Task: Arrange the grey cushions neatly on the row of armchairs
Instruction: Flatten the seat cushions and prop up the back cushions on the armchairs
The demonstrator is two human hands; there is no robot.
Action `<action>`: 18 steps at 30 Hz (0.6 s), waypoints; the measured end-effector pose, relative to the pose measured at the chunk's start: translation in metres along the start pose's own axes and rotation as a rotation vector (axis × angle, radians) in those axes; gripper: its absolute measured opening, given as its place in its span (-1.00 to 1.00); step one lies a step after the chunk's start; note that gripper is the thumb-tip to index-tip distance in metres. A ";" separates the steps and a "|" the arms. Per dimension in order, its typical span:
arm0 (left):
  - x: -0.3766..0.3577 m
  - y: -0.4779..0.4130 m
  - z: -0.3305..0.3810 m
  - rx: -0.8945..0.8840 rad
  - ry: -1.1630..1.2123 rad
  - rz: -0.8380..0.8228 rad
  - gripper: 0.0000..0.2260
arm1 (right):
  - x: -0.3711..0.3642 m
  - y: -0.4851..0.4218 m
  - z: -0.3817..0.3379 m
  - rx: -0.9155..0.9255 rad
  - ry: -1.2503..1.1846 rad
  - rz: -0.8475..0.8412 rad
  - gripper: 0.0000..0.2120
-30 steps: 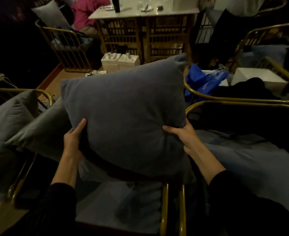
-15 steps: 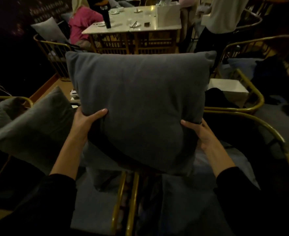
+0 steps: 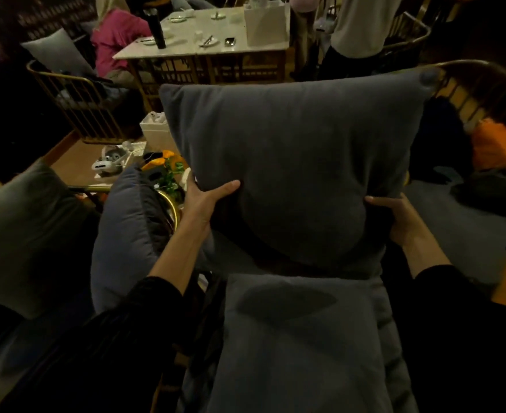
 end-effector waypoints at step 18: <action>-0.056 -0.056 -0.188 0.307 -0.063 -0.012 -0.02 | 0.060 -0.143 0.114 -0.169 0.075 0.133 -0.42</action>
Point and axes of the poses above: each hand's wrist, its own y-axis away from the middle knuckle, its own x-axis out of the back of the hand, z = x × y, the point moved 6 cm from there along -y, towards the middle knuckle, and after that the axes turned 13 degrees about z, right-handed, at the moved point
